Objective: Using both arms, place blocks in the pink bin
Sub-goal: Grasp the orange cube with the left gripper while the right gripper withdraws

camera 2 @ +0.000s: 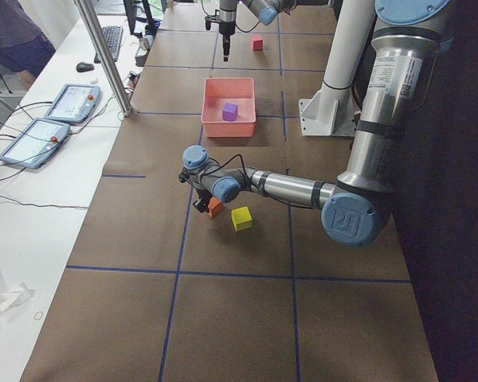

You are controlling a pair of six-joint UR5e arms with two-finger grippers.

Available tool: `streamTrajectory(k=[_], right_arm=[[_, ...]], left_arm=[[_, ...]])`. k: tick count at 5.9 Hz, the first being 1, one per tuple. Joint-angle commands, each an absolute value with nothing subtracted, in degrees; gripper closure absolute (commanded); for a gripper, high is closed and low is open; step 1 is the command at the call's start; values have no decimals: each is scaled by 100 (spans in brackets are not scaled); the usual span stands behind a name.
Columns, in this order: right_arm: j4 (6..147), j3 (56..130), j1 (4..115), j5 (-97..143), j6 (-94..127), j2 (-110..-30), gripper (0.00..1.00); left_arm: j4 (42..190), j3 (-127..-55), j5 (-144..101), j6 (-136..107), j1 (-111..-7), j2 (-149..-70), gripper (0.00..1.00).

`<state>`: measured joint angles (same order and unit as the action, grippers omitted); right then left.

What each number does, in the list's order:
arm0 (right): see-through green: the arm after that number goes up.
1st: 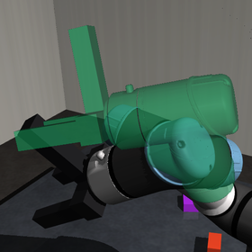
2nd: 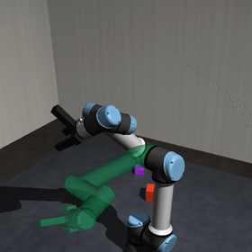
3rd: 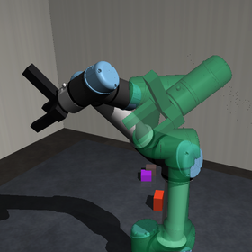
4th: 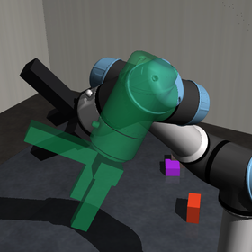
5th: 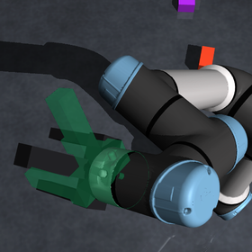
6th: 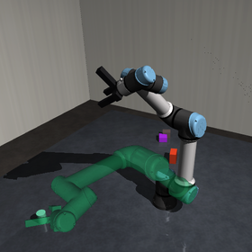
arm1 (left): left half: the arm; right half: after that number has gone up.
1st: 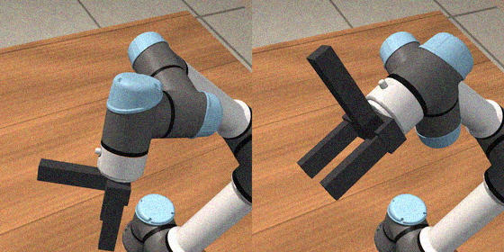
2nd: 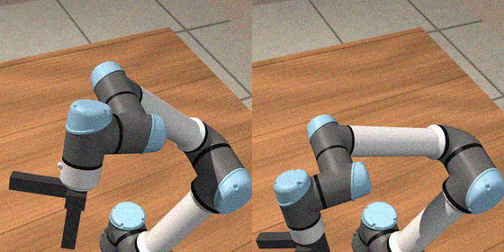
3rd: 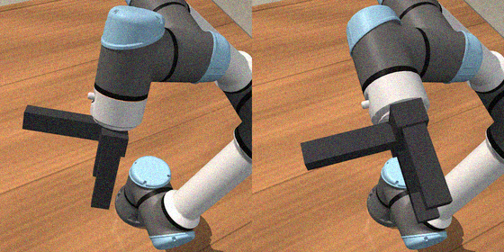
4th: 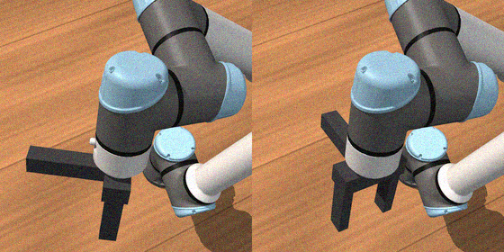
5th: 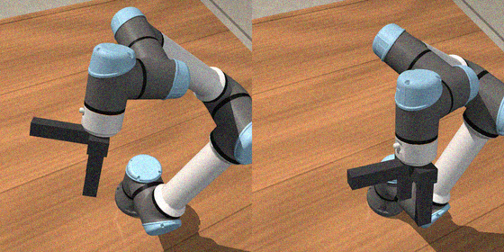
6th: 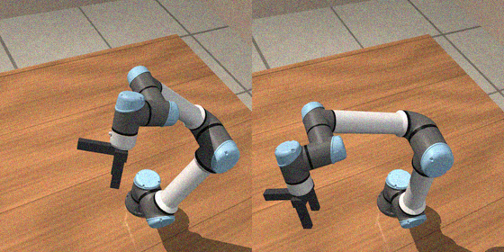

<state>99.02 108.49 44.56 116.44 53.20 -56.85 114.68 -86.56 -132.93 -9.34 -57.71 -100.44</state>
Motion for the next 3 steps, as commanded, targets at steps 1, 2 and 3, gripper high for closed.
streamTrajectory(k=[1, 2, 3], right_arm=[[9905, 10881, 4805, 11907, 4706, -5896, 0], [9905, 11029, 5086, 12135, 4189, -6202, 0], [9879, 11291, 5359, 12286, 3505, -6727, 0]], left_arm=[[11400, -9086, -13280, -2382, -5940, -10465, 69], [11199, -9227, -13280, -3156, -5950, -10877, 69], [10492, -9498, -13254, -3834, -5924, -11455, 68]])
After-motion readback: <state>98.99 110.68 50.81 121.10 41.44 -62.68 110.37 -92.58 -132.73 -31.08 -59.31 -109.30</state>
